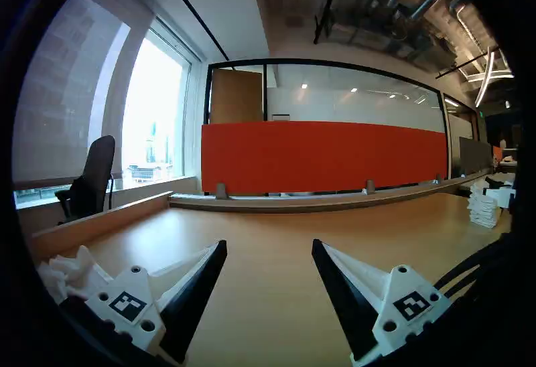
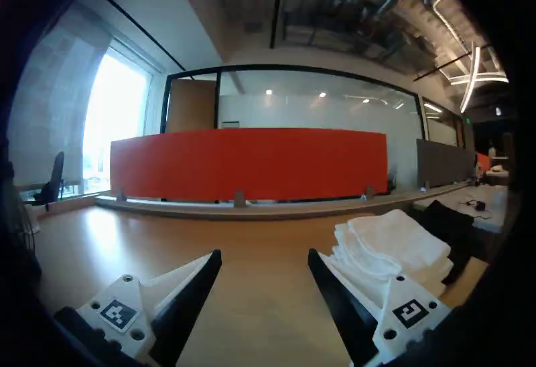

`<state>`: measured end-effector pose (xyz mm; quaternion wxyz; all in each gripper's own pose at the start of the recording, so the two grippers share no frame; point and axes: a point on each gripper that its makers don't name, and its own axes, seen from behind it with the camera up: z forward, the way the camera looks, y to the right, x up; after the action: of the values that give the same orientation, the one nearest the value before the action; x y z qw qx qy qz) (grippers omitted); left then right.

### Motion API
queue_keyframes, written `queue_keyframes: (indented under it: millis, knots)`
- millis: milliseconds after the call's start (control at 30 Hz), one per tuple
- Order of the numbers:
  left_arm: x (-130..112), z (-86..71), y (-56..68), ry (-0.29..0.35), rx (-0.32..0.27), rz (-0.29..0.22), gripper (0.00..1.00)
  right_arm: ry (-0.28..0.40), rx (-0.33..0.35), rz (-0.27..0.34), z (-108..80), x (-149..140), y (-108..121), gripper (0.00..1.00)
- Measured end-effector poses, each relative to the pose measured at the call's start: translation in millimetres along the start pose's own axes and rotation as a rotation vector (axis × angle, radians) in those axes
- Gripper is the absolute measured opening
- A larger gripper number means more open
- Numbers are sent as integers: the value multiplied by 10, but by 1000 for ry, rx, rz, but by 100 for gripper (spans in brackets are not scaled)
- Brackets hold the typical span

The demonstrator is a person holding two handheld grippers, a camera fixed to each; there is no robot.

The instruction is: Fold towel

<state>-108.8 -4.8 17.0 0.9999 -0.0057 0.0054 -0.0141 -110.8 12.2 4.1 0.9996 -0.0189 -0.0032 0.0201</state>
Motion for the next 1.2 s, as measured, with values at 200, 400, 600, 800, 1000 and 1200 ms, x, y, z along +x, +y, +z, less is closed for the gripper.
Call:
queue_keyframes:
  millis: [200,400,600,800,1000,1200]
  knots:
    - [1,5,-3,0,0,0,94,9,1,-6,-41,26,-15,100]
    - [0,6,-4,0,0,0,94,13,4,-12,-69,52,-48,100]
    - [0,6,-3,0,0,0,94,13,4,-13,-70,42,-54,100]
    - [1,8,-1,0,0,0,94,12,7,-12,-71,37,-56,100]
    - [2,7,-5,0,0,0,94,11,7,-12,-72,36,-54,100]
    - [1,4,-3,0,0,0,94,12,6,-12,-71,35,-57,100]
